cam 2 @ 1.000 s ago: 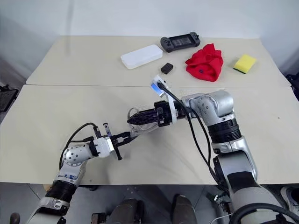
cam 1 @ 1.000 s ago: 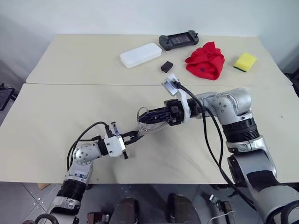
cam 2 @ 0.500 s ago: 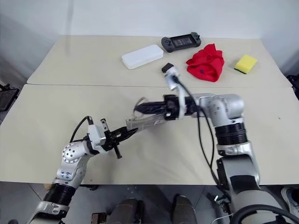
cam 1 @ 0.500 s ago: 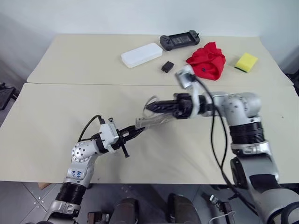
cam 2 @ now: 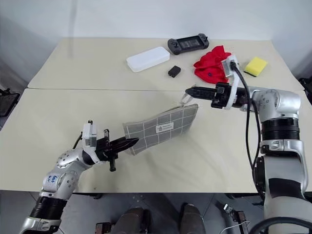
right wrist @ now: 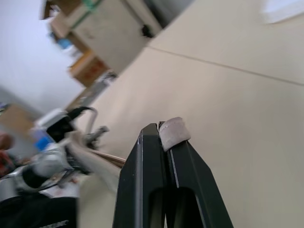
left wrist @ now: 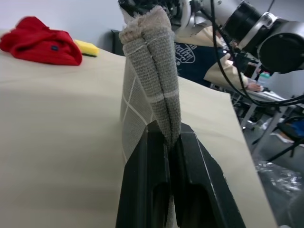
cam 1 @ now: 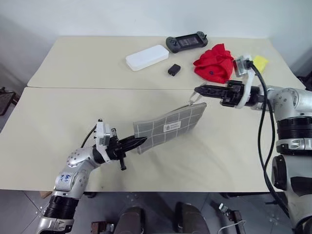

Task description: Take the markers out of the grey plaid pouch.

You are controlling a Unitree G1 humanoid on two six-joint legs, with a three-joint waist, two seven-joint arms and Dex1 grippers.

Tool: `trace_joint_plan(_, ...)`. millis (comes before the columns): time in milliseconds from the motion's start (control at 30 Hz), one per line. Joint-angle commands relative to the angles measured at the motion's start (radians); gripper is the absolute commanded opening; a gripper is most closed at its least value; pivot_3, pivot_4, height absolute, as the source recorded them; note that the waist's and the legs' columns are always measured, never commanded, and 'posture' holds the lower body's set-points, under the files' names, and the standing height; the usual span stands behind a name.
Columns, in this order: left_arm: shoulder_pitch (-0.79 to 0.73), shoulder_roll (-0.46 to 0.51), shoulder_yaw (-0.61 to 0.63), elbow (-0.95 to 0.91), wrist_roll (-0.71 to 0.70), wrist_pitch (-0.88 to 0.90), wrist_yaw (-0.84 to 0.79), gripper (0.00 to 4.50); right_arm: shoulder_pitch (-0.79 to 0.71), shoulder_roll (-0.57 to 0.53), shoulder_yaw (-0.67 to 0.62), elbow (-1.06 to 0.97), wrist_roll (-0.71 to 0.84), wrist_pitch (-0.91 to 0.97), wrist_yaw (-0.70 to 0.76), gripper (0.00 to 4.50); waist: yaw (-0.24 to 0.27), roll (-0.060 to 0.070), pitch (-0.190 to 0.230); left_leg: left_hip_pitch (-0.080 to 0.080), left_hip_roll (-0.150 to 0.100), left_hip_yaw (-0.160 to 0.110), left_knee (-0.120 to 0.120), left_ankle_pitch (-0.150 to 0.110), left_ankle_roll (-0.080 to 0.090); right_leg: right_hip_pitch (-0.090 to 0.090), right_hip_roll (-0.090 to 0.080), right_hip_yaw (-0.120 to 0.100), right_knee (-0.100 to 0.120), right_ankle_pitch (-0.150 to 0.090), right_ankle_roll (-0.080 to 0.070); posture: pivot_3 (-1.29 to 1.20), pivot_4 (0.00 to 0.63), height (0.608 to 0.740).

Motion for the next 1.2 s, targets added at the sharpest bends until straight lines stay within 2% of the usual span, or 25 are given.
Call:
trace_joint_plan(33,0.016,0.007,0.025,-0.019,-0.001,0.018,-0.023,0.0,0.018,-0.055,-0.052,0.049,-0.036,-0.074,0.009,0.01,0.0,0.0,0.0,0.0,0.0,0.0,0.0,0.0,0.0,0.0,0.0,0.0,0.0,0.0,0.0,0.0,0.15,0.74)
trace_joint_plan(300,-0.001,0.006,0.033,0.007,0.012,0.041,-0.047,0.0,0.051,-0.08,-0.094,0.062,-0.047,-0.104,0.019,0.01,-0.001,0.0,0.0,0.0,0.001,0.001,0.0,0.0,0.0,0.0,0.0,0.0,0.0,0.0,0.0,0.0,0.15,0.74)
trace_joint_plan(367,-0.017,0.007,0.027,0.016,0.017,0.045,-0.061,0.0,0.026,-0.077,-0.143,0.043,0.022,0.031,-0.008,0.19,0.001,0.0,0.0,0.0,0.001,0.002,0.0,0.0,0.0,0.0,0.0,0.001,0.0,0.0,0.0,0.0,0.15,0.74)
trace_joint_plan(433,-0.032,0.008,0.026,0.027,0.018,0.05,-0.077,0.0,0.05,-0.064,-0.17,-0.031,0.047,0.027,-0.019,0.6,0.002,0.0,0.0,0.0,0.001,0.001,0.0,0.0,0.0,0.0,0.0,0.001,0.0,0.0,0.0,0.0,0.15,0.74)
trace_joint_plan(633,-0.065,-0.011,0.023,0.039,0.019,0.066,-0.097,0.0,0.222,-0.151,-0.154,-0.217,0.058,0.056,0.059,2.6,0.012,0.0,0.0,0.0,0.0,0.0,0.0,0.0,0.0,0.001,0.0,0.0,0.0,0.0,0.0,0.0,0.15,0.74)
trace_joint_plan(800,-0.077,-0.011,0.016,0.012,0.007,0.095,-0.137,0.0,0.397,-0.23,-0.174,-0.278,-0.033,-0.16,0.086,4.29,0.015,0.0,0.0,0.0,0.0,0.002,0.0,0.0,0.0,0.0,0.0,0.001,0.0,0.0,0.0,0.0,0.15,0.74)
trace_joint_plan(900,-0.115,-0.027,-0.008,0.03,0.021,0.092,-0.174,0.0,0.478,-0.302,-0.248,-0.239,-0.055,-0.234,0.084,4.29,0.023,0.0,0.0,0.0,0.0,0.002,0.0,0.0,0.0,0.0,0.0,0.001,0.0,0.0,0.0,0.0,0.15,0.74)
trace_joint_plan(1100,-0.16,-0.077,-0.073,0.039,0.057,0.058,-0.237,0.0,0.618,-0.399,-0.475,-0.345,0.003,-0.206,0.039,4.29,0.028,0.0,0.0,0.001,0.0,0.003,0.0,0.0,0.0,0.0,0.0,0.001,-0.001,0.0,0.001,0.0,0.15,0.74)
trace_joint_plan(1200,-0.212,-0.106,-0.091,0.076,0.075,0.05,-0.257,0.0,0.615,-0.436,-0.517,-0.392,0.023,-0.198,0.028,3.68,0.026,0.0,0.0,0.001,0.0,0.003,0.001,0.0,0.0,0.001,0.0,0.002,0.0,0.0,0.001,0.0,0.15,0.74)
